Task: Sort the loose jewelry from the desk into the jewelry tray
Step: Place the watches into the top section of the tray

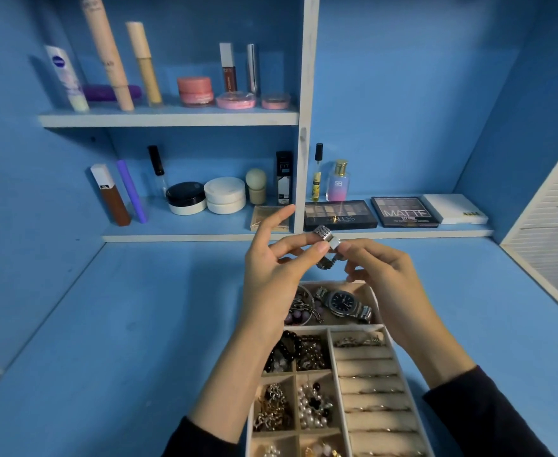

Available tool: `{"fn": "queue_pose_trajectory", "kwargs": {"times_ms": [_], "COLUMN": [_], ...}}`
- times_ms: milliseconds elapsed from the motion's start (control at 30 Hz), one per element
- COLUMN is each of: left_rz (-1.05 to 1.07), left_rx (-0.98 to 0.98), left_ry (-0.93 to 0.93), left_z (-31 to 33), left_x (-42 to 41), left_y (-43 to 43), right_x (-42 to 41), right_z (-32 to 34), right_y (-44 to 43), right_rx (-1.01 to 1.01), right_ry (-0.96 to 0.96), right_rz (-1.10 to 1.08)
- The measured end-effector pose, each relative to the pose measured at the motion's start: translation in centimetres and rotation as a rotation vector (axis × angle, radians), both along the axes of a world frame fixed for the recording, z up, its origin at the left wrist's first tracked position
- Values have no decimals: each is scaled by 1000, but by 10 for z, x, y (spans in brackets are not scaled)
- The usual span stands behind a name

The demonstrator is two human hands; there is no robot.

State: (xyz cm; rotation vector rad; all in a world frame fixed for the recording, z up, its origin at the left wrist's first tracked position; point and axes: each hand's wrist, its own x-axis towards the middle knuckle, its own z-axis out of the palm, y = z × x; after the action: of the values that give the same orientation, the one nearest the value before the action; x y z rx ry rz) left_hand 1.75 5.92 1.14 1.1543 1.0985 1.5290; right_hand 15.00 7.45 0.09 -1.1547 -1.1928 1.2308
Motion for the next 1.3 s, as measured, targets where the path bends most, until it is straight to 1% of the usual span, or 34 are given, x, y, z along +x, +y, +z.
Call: {"fn": "queue_pose_trajectory", "kwargs": {"times_ms": [133, 233, 400, 533, 633, 733, 833, 900, 967, 1033, 1167, 1233, 1300], "left_rz": [25, 47, 104, 154, 146, 101, -49, -152, -178, -144, -80, -73, -125], "left_rx": [19, 41, 82, 61, 38, 13, -13, -30, -35, -42, -111, -168, -219], "left_ry": [43, 98, 139, 107, 102, 152, 262, 284, 290, 254, 32, -35, -106], "left_z": [-4, -6, -6, -7, -7, -9, -8, -7, -7, -8, -9, -10, -11], "left_x": [2, 3, 3, -1, -4, -5, -10, -13, -15, -17, -23, -25, -25], "left_y": [1, 2, 1, 4, 5, 6, 7, 7, 6, 8, 11, 13, 14], "right_x": [1, 1, 2, 4, 5, 4, 6, 8, 10, 11, 15, 15, 13], "right_z": [-1, -1, -1, 1, 1, 1, 2, 2, 4, 4, 1, 0, -2], "right_y": [1, 0, -1, 0, 0, -1, -1, 0, 3, 5, 8, 6, 4], "right_rx": [-62, -18, 10, -14, -12, -1, -14, -56, -82, -107, -189, -148, -79], "right_ry": [-15, -44, -58, -9, -7, 3, -29, 22, 94, 140, 275, 230, 68], "right_rz": [11, 31, 43, 49, 76, 93, 120, 151, 199, 233, 335, 380, 335]}}
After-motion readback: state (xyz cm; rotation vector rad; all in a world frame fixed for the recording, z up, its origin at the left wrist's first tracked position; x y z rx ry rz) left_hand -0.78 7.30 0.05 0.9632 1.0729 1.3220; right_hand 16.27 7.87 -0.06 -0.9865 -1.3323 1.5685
